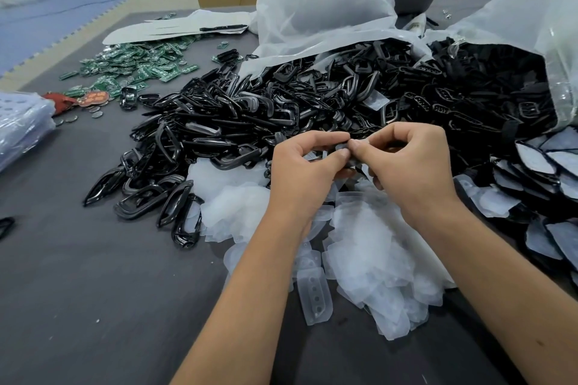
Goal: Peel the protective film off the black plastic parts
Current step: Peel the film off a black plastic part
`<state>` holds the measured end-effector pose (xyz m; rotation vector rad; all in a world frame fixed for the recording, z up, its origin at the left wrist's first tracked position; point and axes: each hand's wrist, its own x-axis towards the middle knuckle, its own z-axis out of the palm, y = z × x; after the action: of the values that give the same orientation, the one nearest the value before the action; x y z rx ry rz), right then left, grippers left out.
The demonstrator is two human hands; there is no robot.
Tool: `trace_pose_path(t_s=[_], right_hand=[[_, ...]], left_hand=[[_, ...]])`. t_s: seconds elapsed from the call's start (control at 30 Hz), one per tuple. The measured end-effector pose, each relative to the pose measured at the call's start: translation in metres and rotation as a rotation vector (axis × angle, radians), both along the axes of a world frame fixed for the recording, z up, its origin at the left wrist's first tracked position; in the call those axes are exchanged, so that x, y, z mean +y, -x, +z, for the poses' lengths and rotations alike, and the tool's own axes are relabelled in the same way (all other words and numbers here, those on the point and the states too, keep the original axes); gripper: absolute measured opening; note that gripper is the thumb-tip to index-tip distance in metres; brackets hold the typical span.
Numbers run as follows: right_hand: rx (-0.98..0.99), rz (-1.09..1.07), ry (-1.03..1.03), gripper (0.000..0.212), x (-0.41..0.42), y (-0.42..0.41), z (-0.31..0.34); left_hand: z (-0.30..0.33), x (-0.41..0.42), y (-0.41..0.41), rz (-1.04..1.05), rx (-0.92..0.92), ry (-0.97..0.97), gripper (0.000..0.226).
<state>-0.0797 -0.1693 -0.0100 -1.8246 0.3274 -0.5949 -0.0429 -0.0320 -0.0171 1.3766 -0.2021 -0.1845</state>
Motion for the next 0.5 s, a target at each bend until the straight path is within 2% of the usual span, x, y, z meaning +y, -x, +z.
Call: trace_pose_path(t_s=[0.33, 0.5], right_hand=[[-0.012, 0.011, -0.028, 0.025, -0.0003, -0.0004, -0.0022], [0.010, 0.032, -0.109, 0.031, -0.0032, -0.0009, -0.0033]], left_hand=[[0.0027, 0.0005, 0.0015, 0.004, 0.005, 0.024, 0.018], [0.0043, 0.0029, 0.0009, 0.018, 0.005, 0.020, 0.021]])
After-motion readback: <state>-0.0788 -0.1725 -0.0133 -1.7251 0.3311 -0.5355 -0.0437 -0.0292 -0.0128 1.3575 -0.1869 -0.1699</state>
